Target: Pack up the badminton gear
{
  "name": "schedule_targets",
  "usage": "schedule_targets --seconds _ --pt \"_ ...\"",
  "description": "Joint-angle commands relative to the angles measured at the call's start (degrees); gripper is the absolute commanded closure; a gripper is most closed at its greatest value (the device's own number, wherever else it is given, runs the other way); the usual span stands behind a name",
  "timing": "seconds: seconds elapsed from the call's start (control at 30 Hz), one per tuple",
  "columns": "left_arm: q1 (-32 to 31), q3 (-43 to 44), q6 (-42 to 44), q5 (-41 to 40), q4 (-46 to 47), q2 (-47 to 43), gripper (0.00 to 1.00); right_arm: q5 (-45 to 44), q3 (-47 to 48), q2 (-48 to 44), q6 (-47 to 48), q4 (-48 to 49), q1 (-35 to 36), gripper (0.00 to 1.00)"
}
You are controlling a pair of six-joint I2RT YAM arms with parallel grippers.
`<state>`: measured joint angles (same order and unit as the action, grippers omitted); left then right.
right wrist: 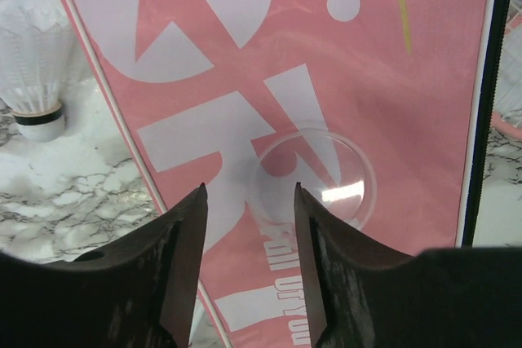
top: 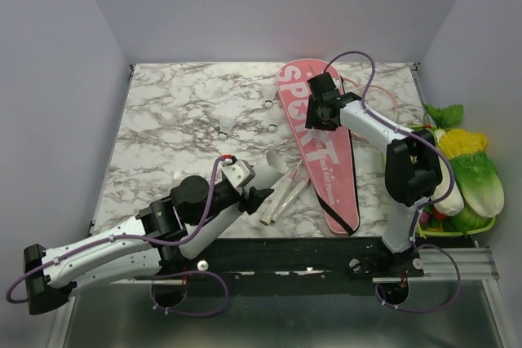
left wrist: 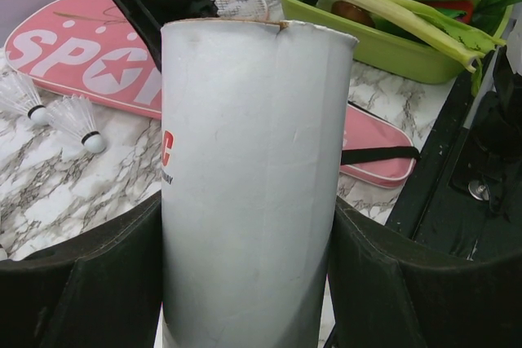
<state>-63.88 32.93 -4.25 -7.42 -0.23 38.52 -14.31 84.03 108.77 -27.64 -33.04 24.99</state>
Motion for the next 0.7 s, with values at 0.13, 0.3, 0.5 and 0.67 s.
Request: schedule_targets --seconds 0.13,0.3,0.5,0.67 --pt "-0.55 -3.57 -12.01 -2.25 -4.60 -1.43 1.00 5.48 7.89 -3.04 6.61 0.78 -0.47 0.37" --pt "-0.55 -3.22 -12.27 -2.60 -5.13 -0.65 1.00 14.03 21.68 2.75 10.14 -1.58 -0.47 0.32" --pt "-0.55 -3.48 -12.10 -1.90 -4.52 0.06 1.00 31.16 37.84 14.61 19.19 -4.83 -0.47 0.21" --pt "-0.63 -4.80 -12.80 -1.46 -3.38 -0.81 1.00 35.65 42.88 20.07 24.81 -5.64 -0.47 0.19"
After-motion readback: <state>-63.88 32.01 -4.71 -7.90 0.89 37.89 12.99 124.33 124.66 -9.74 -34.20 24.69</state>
